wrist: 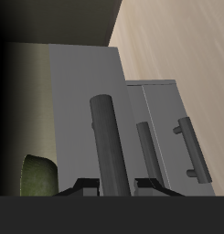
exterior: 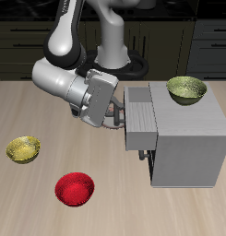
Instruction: Open the top drawer of the white cabinet
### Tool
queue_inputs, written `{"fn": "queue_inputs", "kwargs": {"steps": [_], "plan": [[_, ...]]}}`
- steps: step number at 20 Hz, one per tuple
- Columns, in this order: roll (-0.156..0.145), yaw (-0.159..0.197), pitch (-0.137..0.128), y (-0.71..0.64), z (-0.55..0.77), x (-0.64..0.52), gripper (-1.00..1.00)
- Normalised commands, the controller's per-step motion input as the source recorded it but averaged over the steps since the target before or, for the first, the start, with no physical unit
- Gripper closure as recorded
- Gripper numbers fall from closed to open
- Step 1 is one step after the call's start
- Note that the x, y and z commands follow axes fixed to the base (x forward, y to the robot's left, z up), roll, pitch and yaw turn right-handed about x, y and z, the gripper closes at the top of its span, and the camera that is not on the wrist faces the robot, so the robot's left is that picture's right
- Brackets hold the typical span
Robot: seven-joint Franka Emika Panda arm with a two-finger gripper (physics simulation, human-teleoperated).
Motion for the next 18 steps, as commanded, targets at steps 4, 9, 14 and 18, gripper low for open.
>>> {"fn": "queue_inputs", "kwargs": {"steps": [4,9,14,18], "plan": [[-0.072,-0.001,-0.013,-0.40,0.04,-0.17,1.00],[-0.091,-0.002,-0.021,-0.57,0.05,-0.20,1.00],[-0.096,-0.001,-0.021,-0.64,0.02,-0.26,1.00],[-0.043,0.008,0.004,-0.52,-0.13,-0.34,1.00]]}}
